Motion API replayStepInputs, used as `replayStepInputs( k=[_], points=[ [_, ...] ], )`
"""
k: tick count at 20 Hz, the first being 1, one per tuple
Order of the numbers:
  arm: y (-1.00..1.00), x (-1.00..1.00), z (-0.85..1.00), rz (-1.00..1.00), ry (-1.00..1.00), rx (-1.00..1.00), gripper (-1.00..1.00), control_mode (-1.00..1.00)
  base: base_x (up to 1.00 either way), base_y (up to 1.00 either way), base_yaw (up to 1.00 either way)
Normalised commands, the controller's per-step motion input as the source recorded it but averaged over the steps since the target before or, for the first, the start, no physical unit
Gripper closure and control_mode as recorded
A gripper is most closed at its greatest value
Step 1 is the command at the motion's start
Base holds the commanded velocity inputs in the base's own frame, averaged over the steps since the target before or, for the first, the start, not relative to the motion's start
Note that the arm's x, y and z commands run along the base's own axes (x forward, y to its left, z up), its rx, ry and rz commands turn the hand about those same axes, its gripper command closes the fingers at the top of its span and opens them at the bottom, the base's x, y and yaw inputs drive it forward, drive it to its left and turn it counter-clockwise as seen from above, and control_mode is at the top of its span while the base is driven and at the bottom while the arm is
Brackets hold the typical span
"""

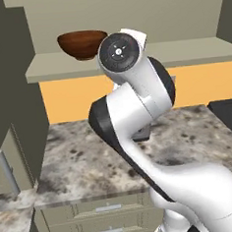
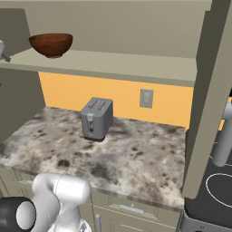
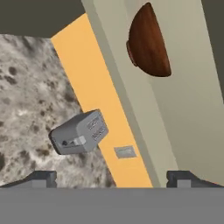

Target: Pick up the bowls from the cabinet and place each bowl in front of a stool on the dining counter.

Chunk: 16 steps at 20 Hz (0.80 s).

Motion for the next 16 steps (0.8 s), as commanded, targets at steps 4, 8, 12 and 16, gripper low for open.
replayStepInputs(
  k=[4, 8, 12, 16],
  points=[
    [0.54, 0.26, 0.28, 0.00, 0.01, -0.27, -1.00, -1.00, 0.00, 0.00, 0.00],
    [0.26, 0.30, 0.23, 0.00, 0.00, -0.12, -1.00, -1.00, 0.00, 0.00, 0.00],
    [-0.06, 0.37, 0.00, 0.00, 0.00, 0.00, -1.00, -1.00, 0.00, 0.00, 0.00],
    [-0.01, 0.57, 0.00, 0.00, 0.00, 0.00, -1.00, -1.00, 0.00, 0.00, 0.00]
  ],
)
